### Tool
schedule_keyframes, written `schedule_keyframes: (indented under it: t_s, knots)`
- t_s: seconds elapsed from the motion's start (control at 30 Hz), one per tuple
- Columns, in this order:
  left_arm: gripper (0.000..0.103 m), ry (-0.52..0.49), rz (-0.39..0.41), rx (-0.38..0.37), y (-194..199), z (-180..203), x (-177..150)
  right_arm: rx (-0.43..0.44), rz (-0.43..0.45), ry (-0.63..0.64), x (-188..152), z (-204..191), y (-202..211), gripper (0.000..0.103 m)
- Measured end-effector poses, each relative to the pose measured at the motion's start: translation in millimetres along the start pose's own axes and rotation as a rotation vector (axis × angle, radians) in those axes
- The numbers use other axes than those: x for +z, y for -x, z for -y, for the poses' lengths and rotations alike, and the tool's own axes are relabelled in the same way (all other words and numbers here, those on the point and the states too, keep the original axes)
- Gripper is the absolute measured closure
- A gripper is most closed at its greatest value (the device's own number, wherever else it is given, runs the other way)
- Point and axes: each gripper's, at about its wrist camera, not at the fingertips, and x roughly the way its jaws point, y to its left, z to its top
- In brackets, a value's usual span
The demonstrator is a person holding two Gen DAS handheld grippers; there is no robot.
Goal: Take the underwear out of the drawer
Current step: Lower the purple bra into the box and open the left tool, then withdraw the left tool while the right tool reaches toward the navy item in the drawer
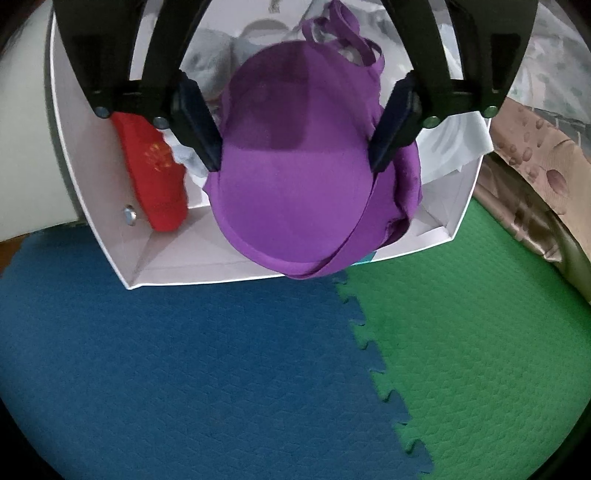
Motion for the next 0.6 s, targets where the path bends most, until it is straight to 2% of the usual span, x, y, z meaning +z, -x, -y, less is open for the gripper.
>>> schedule_keyframes:
  t_s: [0.07,0.17,0.2,0.27,0.3,0.33,0.47,0.53,0.6]
  knots:
    - [0.024,0.005,0.013,-0.028,16,-7,-8,0.001,-0.013,-0.015,-2,3,-1,0.04]
    - [0.013,0.044,0.078,-0.093,55,-31,-28,0.009,-0.05,-0.032,-8,8,-6,0.04]
    - [0.011,0.06,0.129,-0.125,75,-42,-39,0.003,-0.063,-0.03,-10,9,-9,0.04]
    - [0.002,0.08,0.293,-0.176,129,-70,-77,-0.019,-0.096,-0.009,-15,6,-14,0.04]
    - [0.001,0.076,0.361,-0.185,151,-84,-97,-0.03,-0.111,0.006,-17,3,-18,0.04]
    - [0.001,0.078,0.425,-0.186,170,-98,-118,-0.045,-0.13,0.029,-20,-1,-22,0.04]
    - [0.0,0.143,0.568,-0.164,213,-154,-196,-0.065,-0.191,0.102,-29,-21,-39,0.04]
    - [0.001,0.199,0.6,-0.115,214,-185,-240,-0.061,-0.221,0.113,-32,-26,-48,0.04]
    - [0.001,0.218,0.582,-0.091,199,-203,-272,-0.048,-0.257,0.111,-34,-30,-57,0.04]
